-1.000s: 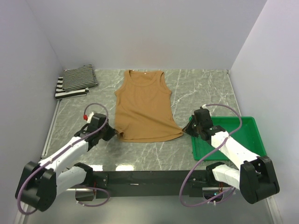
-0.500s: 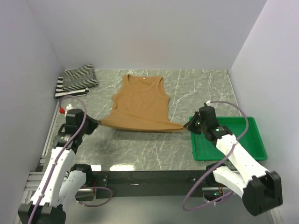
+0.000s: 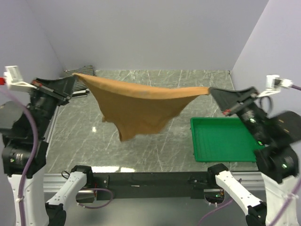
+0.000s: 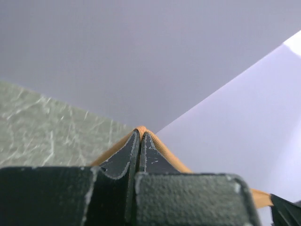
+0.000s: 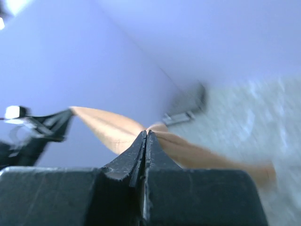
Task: Fold and stack the tank tops
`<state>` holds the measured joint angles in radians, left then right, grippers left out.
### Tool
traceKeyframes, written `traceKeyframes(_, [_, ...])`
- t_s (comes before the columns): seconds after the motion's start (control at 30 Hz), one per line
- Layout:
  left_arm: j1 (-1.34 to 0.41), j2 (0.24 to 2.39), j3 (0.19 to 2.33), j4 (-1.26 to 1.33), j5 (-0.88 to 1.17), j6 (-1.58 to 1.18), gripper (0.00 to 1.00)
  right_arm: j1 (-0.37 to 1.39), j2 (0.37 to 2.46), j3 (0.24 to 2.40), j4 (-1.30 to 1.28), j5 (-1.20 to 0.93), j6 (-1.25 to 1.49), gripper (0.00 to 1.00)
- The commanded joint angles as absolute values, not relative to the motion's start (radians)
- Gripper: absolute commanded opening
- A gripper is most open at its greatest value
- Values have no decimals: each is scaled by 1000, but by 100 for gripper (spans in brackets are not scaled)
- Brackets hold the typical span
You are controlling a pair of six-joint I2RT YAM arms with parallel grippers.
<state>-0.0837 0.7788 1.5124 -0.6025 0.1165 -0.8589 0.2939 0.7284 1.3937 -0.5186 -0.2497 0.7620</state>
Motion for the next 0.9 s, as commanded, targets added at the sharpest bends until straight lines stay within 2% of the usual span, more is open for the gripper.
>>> traceKeyframes(0.0, [-78, 830, 1626, -589, 130, -862, 1, 288, 771, 1521, -529, -268, 765, 0])
traceKeyframes(0.13, [-78, 891, 1637, -562, 138, -896, 1, 288, 824, 1557, -503, -268, 762, 0])
traceKeyframes(0.27, [-78, 966, 1546, -438, 169, -931, 1, 288, 886, 1529, -456, -227, 739, 0])
traceKeyframes(0.37, [-77, 1059, 1485, -299, 239, -959, 1, 285, 991, 1532, -410, -216, 712, 0])
traceKeyframes(0.47, [-68, 1205, 1515, -190, 303, -954, 1, 267, 1145, 1604, -361, -256, 690, 0])
traceKeyframes(0.6, [-16, 1437, 1786, -133, 451, -963, 1, 229, 1378, 1788, -316, -314, 698, 0])
traceKeyframes(0.73, [34, 1664, 2089, -181, 541, -972, 1, 206, 1541, 2084, -347, -345, 716, 0])
traceKeyframes(0.8, [67, 1701, 2167, -166, 593, -1001, 1, 204, 1610, 2185, -382, -354, 726, 0])
traceKeyframes(0.87, [92, 1715, 2148, -117, 629, -1028, 1, 204, 1631, 2198, -396, -354, 721, 0])
